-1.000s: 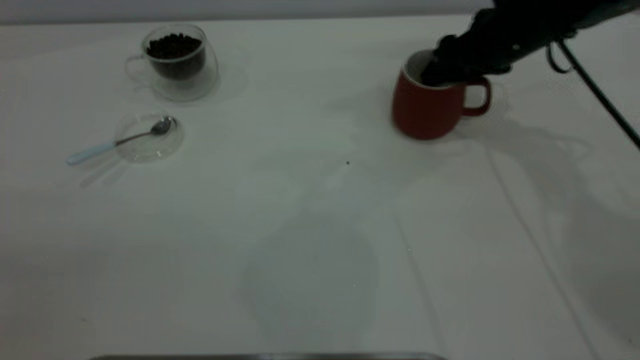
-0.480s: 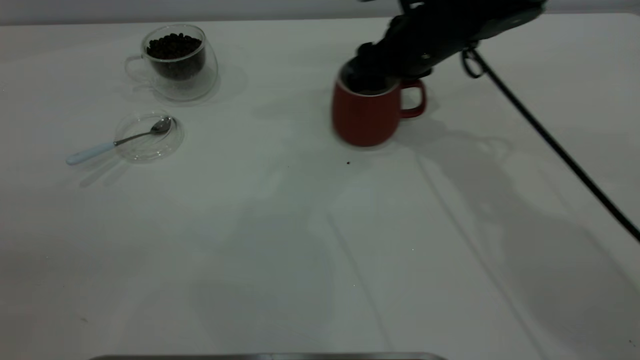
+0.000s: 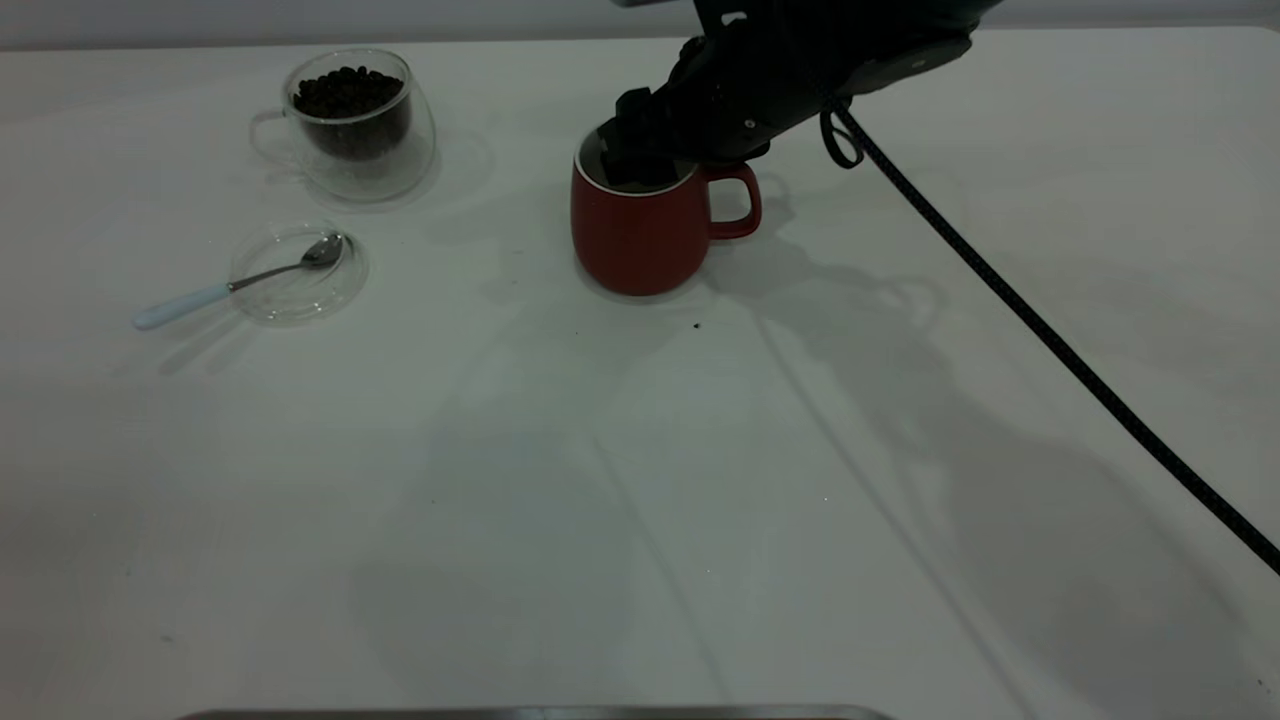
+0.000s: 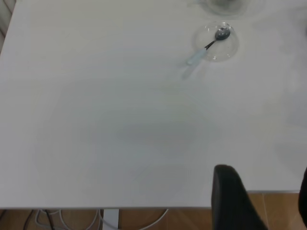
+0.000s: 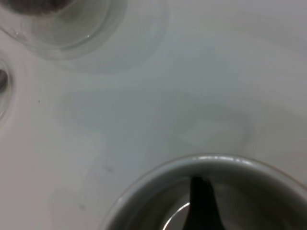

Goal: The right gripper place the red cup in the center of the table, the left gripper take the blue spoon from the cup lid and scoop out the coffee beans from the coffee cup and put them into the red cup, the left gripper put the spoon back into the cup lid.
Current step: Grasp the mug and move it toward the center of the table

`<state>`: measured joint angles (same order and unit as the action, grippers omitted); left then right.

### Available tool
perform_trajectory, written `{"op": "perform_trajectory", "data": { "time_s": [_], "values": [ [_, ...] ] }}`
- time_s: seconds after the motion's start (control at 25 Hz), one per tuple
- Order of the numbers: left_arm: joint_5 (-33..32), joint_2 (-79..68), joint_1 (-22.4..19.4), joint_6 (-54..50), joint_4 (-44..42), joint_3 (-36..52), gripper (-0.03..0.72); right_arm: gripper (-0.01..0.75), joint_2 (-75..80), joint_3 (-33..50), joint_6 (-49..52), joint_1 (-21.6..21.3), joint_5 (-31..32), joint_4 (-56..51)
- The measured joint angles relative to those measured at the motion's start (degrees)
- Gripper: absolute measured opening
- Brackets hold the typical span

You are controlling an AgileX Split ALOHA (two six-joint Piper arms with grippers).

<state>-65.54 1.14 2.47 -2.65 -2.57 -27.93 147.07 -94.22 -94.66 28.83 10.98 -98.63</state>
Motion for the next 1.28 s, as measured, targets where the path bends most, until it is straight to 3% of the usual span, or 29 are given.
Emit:
{"op": "perform_trajectory", "data": {
  "time_s": [0.48, 0.88, 1.04, 1.28],
  "values": [
    [0.0, 0.0, 0.0, 0.0, 0.0, 0.0, 0.408, 0.584, 0.56, -1.61, -0.58, 0.26, -1.59, -2.75],
    [0.0, 0.0, 0.0, 0.0, 0.0, 0.0, 0.408, 0.584, -3.4, -1.06, -1.66, 0.26, -2.83, 3.74],
    [0.0, 0.0, 0.0, 0.0, 0.0, 0.0, 0.408, 0.583, -7.43, 3.31, -1.66, 0.26, -2.9, 6.55],
    [0.0, 0.0, 0.0, 0.09, 0.0, 0.0, 0.408, 0.583, -18.67, 16.41, -1.72, 0.26, -2.9, 7.62]
  ]
}}
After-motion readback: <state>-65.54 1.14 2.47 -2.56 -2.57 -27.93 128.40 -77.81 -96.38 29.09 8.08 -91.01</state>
